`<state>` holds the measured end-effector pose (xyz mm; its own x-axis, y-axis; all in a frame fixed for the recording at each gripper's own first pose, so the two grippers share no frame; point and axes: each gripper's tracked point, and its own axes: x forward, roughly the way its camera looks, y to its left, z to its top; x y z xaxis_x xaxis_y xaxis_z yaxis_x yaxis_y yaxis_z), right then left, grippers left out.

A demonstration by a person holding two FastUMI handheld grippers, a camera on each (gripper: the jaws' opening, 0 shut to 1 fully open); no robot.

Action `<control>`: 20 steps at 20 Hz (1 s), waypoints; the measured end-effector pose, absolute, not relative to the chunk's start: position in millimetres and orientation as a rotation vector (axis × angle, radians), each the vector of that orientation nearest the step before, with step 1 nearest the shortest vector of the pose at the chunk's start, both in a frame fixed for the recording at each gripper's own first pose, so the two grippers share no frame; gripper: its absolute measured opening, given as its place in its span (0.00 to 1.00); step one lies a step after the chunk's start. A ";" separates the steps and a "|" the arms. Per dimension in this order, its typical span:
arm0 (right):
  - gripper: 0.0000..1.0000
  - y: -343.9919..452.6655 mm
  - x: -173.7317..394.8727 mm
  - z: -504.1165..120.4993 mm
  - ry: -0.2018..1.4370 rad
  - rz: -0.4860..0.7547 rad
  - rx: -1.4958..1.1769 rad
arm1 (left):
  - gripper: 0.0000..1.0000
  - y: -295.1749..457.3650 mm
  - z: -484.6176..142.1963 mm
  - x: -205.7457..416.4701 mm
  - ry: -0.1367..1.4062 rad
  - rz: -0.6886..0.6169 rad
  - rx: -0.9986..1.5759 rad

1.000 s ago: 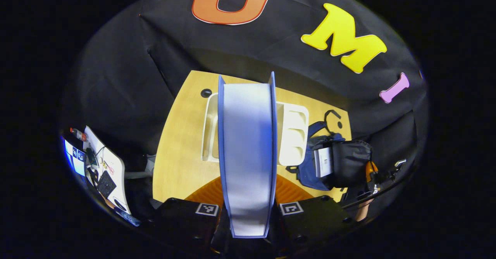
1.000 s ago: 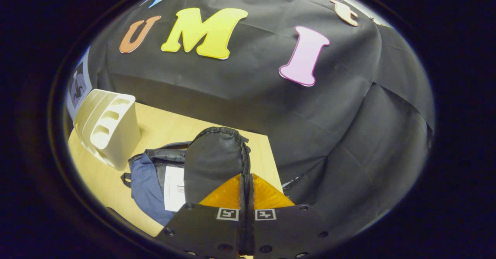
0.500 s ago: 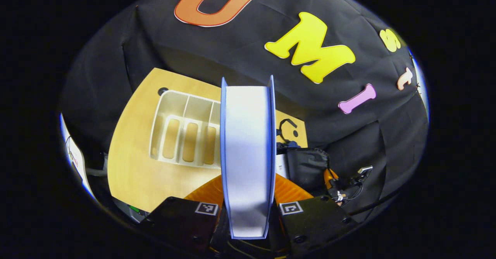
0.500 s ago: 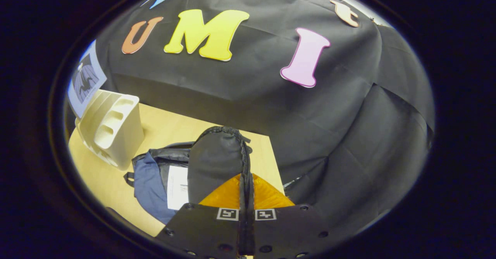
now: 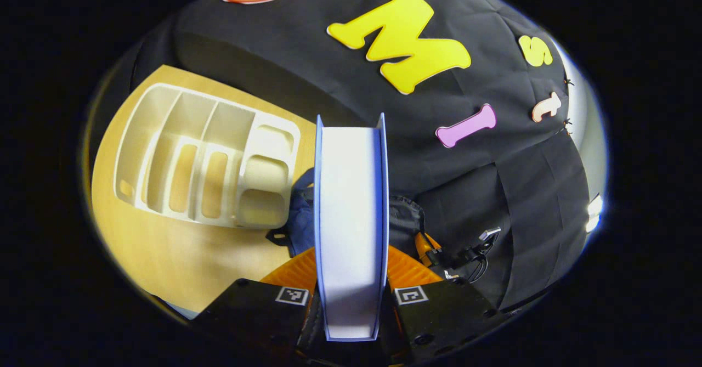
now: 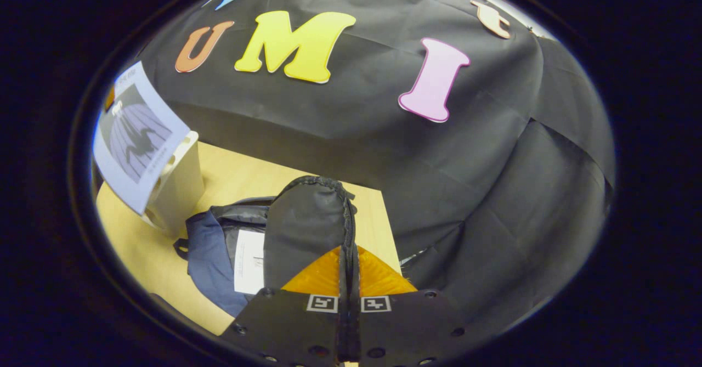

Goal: Open the schoolbag, grab two books from the bookshelf and put them into the schoolbag.

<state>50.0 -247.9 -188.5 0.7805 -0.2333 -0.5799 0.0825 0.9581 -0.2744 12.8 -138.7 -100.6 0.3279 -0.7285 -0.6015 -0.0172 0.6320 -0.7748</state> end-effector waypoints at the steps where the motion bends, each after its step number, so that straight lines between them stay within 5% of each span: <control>1: 0.01 -249.2 48.9 -189.6 0.656 -0.172 -0.236 | 0.43 -149.7 -110.3 9.8 1.170 -0.539 -0.777; 20: 0.01 -262.0 51.8 -188.4 0.687 -0.150 -0.276 | 0.43 -283.5 -243.0 0.2 1.260 -0.518 -0.912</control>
